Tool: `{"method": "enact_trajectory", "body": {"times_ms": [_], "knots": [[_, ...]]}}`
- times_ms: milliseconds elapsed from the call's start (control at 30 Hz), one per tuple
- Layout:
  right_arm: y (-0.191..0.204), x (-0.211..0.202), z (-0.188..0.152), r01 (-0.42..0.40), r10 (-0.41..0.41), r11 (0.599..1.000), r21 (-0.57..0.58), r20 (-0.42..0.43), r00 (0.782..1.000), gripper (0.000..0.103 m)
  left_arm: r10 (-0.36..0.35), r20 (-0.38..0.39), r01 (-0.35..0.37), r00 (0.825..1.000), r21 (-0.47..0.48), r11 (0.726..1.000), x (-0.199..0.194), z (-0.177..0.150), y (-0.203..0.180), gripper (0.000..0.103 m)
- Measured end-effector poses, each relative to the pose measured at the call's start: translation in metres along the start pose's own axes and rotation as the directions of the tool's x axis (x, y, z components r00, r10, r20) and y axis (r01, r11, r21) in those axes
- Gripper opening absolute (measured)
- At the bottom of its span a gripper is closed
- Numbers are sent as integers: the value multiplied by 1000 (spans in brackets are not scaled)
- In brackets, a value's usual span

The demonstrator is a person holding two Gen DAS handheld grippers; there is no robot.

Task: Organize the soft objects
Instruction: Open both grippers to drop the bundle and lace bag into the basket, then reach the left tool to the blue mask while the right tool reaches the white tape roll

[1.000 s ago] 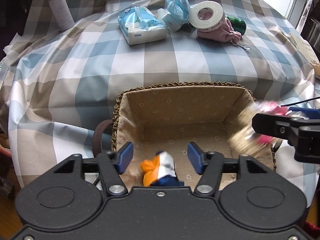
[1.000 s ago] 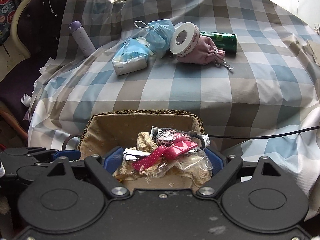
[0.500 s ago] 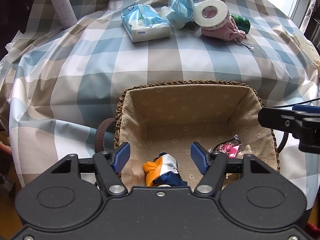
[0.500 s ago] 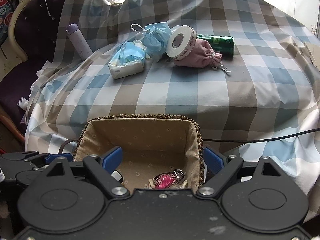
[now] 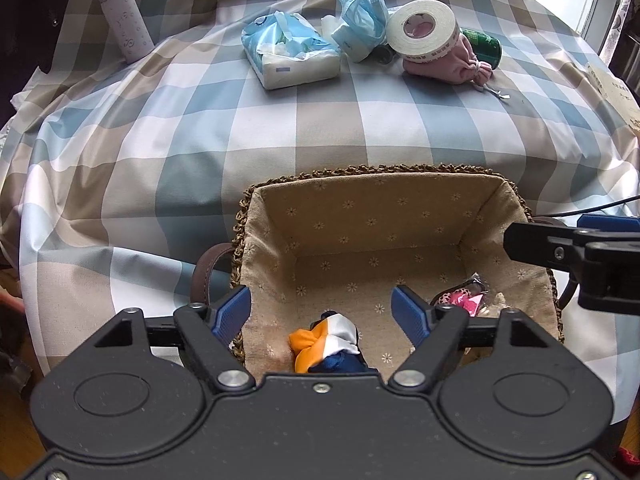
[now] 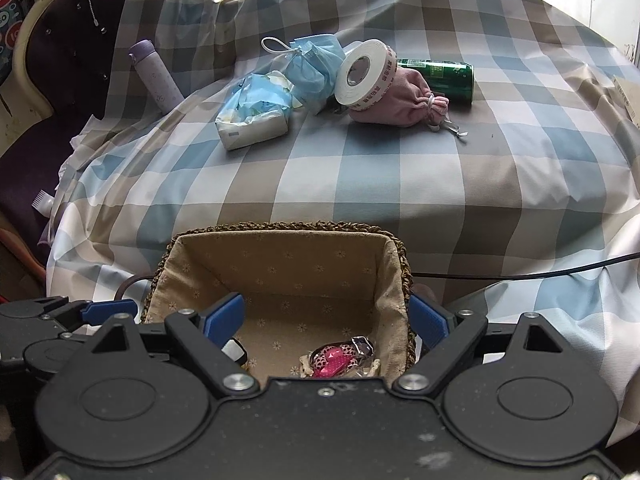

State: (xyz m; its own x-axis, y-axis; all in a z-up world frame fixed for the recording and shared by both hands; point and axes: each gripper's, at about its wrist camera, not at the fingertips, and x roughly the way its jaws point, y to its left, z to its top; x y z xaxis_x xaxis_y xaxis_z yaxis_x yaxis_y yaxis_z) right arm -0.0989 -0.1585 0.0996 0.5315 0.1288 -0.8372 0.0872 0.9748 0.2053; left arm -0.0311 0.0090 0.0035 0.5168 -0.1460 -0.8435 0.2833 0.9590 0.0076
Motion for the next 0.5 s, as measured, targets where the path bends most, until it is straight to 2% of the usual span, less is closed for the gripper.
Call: {"method": "enact_trajectory", "body": {"times_ms": [267, 500], "knots": [[-13, 3, 4, -13, 12, 999, 50, 19, 1000, 90, 19, 51, -20, 999, 34, 999, -5, 15, -5, 77], [-27, 8, 18, 10, -15, 997, 75, 66, 998, 92, 36, 123, -44, 992, 64, 997, -4, 41, -8, 81]]}}
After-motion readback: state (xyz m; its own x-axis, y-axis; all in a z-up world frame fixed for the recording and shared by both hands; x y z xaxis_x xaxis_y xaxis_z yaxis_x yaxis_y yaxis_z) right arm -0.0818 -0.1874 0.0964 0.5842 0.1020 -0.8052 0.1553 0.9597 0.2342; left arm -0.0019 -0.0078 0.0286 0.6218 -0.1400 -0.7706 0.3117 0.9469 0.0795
